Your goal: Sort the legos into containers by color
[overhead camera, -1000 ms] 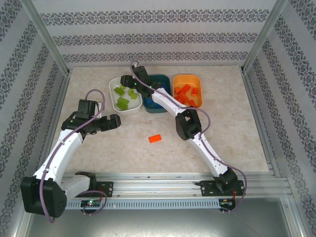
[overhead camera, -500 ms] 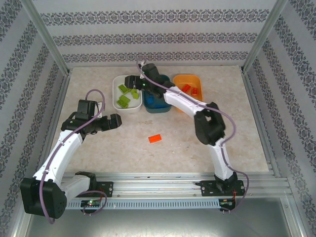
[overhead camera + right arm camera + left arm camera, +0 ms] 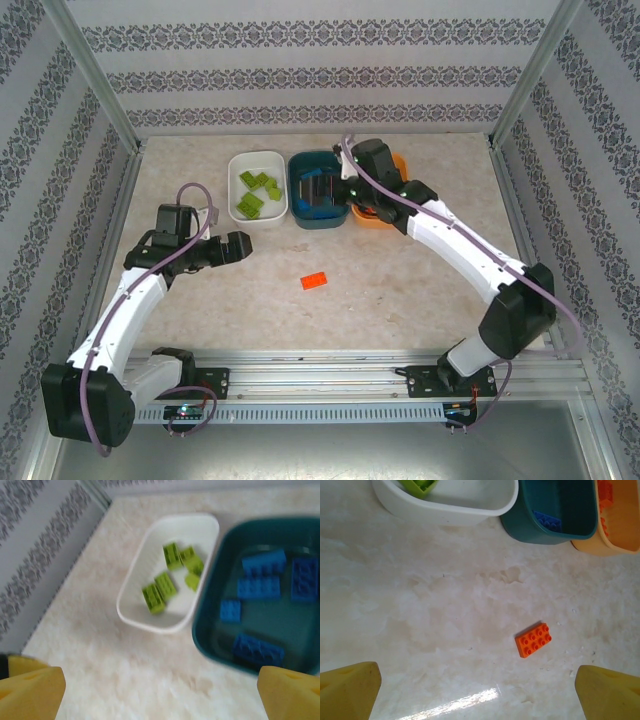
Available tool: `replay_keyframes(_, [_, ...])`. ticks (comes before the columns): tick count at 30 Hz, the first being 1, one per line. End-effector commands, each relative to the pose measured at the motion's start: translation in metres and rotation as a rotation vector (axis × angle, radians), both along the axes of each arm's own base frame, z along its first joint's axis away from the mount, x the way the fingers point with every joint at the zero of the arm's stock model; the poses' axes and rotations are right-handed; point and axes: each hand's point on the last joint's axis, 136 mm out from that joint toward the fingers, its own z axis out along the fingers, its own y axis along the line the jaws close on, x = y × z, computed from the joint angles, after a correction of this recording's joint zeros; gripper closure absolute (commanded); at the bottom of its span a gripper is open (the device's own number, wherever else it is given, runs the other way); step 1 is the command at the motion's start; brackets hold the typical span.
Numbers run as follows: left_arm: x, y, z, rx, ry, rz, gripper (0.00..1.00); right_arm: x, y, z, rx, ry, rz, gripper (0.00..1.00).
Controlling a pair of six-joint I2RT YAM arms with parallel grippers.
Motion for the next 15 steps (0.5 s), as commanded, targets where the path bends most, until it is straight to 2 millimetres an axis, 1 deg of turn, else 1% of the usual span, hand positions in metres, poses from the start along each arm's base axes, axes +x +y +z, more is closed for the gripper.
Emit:
replay_keyframes(1, [0.005,-0.008,0.002,-0.059,-0.009,-0.025,0.00,-0.048,-0.023,-0.045,-0.140,0.189,0.038,0.02])
replay_keyframes(3, [0.005,-0.009,0.001,-0.067,-0.003,-0.028,0.00,-0.065,-0.027,-0.060,-0.171,0.251,0.056,0.02])
replay_keyframes(7, [0.005,-0.011,-0.001,-0.078,0.004,-0.033,0.00,-0.096,-0.037,-0.085,-0.292,0.321,0.082,0.02])
replay_keyframes(11, [0.004,-0.012,-0.005,-0.088,0.019,-0.035,0.00,-0.116,-0.044,-0.101,-0.401,0.350,0.102,0.02])
replay_keyframes(15, [0.004,-0.013,-0.008,-0.092,0.034,-0.037,0.00,-0.134,-0.041,-0.117,-0.462,0.395,0.131,0.02])
